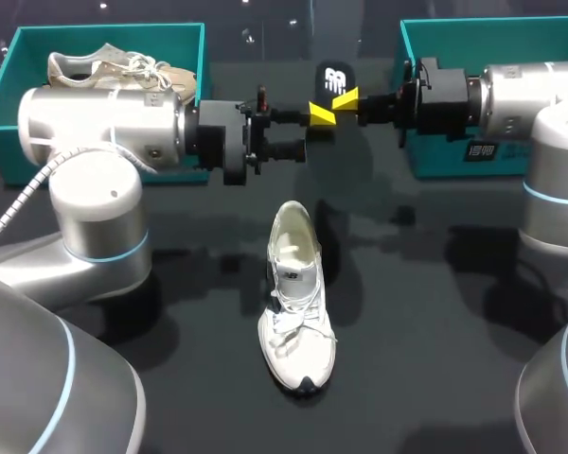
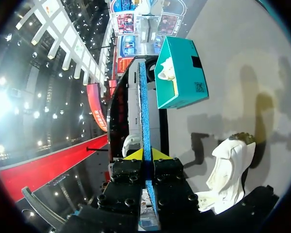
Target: Take the shoe out of the shoebox, open the shoe tongue, remove and reinsert the insole, then place the shoe into the shoebox
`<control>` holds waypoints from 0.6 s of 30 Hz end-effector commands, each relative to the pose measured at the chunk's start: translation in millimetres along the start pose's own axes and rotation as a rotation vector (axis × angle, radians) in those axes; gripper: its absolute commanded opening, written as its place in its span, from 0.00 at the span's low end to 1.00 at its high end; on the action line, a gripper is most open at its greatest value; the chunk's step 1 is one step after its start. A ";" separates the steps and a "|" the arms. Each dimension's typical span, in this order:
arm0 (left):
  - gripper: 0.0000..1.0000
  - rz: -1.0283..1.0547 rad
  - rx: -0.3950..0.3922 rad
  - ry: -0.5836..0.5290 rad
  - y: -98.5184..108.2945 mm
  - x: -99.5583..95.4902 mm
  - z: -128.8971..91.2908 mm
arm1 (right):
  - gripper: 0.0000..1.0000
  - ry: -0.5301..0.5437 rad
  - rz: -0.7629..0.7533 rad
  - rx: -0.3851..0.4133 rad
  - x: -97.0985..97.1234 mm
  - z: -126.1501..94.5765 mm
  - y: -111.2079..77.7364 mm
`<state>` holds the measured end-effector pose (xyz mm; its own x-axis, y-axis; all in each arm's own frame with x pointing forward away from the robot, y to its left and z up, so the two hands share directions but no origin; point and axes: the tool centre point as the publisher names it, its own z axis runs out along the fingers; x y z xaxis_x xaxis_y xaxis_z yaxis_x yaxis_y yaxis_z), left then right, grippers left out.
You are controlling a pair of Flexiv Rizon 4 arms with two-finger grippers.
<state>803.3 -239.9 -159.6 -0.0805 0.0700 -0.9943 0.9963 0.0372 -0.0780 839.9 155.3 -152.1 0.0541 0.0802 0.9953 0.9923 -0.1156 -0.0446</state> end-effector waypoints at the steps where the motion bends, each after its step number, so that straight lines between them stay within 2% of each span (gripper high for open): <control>1: 0.45 0.001 -0.005 0.000 2.1 1.9 5.2 | 0.00 0.003 0.000 0.004 -2.0 6.9 2.0; 5: 0.36 -0.002 -0.014 0.002 3.9 2.4 6.8 | 0.00 0.007 0.001 0.006 -2.5 8.9 1.4; 8: 0.35 -0.003 -0.016 0.007 4.6 3.2 8.3 | 0.00 0.009 0.002 0.007 -3.2 10.1 0.4; 14: 0.25 -0.007 -0.021 0.011 6.7 5.2 11.0 | 0.00 0.011 0.007 0.008 -4.2 11.7 -1.0; 15: 0.21 -0.008 -0.021 0.013 7.2 5.8 11.7 | 0.00 0.012 0.007 0.008 -4.3 12.1 -1.2; 17: 0.00 -0.014 -0.019 0.014 8.0 6.4 12.5 | 0.00 0.012 0.009 0.009 -4.9 12.7 -1.6; 18: 0.00 -0.015 -0.017 0.013 8.1 6.4 12.6 | 0.00 0.013 0.010 0.009 -5.3 13.1 -1.8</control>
<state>809.1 -247.6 -167.0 -0.0964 0.0821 -0.9920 0.9942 0.0566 -0.0919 838.8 165.6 -157.1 0.0612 0.0658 0.9960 0.9929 -0.1064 -0.0540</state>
